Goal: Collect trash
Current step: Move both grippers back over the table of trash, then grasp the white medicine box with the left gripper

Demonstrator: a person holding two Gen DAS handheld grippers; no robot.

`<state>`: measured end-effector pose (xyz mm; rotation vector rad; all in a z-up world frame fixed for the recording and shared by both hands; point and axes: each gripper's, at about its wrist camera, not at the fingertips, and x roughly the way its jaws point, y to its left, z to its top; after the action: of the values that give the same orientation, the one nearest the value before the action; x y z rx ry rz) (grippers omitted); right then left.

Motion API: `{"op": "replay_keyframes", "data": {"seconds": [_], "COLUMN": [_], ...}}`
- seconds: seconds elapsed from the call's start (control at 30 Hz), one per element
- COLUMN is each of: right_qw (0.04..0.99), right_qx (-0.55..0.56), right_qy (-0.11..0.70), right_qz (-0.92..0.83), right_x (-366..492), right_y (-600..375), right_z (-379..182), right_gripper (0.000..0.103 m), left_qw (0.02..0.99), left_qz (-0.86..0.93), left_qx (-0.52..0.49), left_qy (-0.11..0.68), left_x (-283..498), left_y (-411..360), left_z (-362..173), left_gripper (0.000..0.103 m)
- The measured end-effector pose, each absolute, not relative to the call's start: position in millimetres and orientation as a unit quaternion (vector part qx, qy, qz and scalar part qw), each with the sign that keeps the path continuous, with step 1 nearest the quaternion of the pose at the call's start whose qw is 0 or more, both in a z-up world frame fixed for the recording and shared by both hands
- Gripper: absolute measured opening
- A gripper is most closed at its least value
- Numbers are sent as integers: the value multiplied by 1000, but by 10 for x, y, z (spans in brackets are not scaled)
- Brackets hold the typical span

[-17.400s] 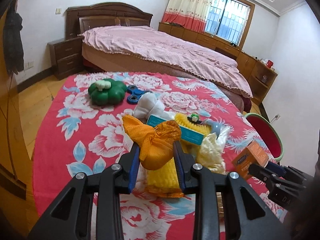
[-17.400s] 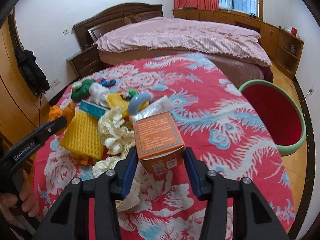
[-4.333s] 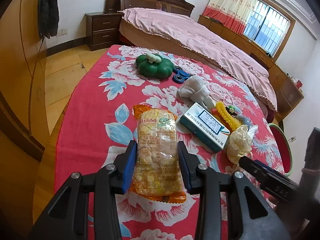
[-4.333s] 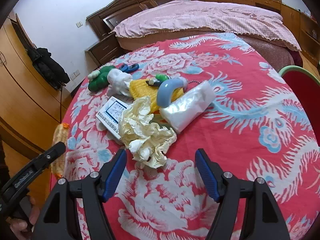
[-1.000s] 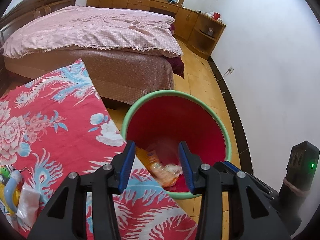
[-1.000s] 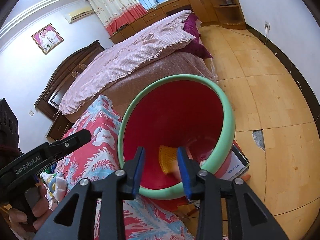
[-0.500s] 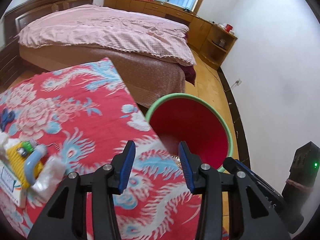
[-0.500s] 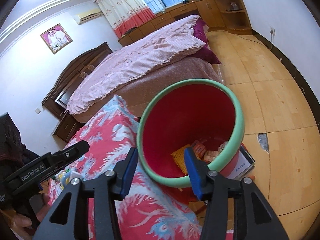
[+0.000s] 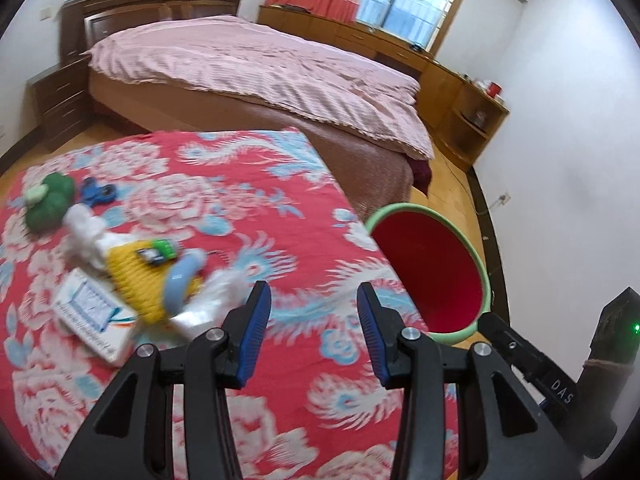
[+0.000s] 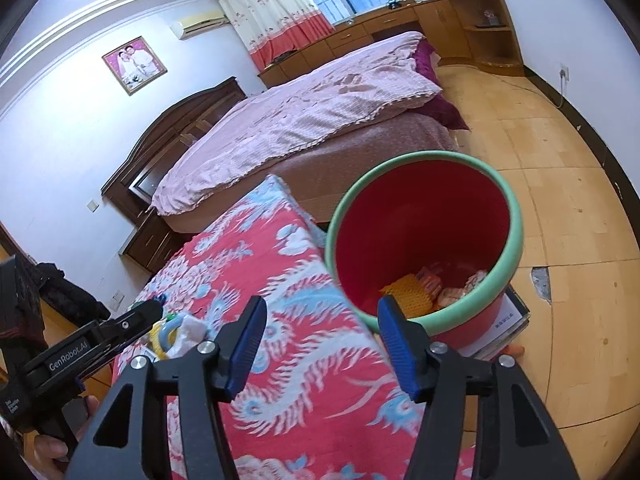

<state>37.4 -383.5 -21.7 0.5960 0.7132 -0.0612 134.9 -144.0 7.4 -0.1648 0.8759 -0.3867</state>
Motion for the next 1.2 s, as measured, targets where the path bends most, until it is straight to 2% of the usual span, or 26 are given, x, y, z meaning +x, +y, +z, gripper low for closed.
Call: {"op": "replay_keyframes", "data": {"seconds": [0.63, 1.07, 1.2], "right_qw": [892, 875, 873], "right_qx": [248, 240, 240], "right_qy": [378, 419, 424], "right_qz": [7, 16, 25], "right_x": [531, 802, 883], "right_y": [-3209, -3227, -3250], "right_z": [-183, -441, -475], "right_gripper": [64, 64, 64], "left_qw": [873, 850, 850], "left_qz": [-40, 15, 27], "left_qx": [-168, -197, -191], "left_qy": [456, 488, 489], "left_x": [1376, 1716, 1822], "left_y": [-155, -4, -45], "left_z": [-369, -696, -712], "left_gripper": [49, 49, 57]}}
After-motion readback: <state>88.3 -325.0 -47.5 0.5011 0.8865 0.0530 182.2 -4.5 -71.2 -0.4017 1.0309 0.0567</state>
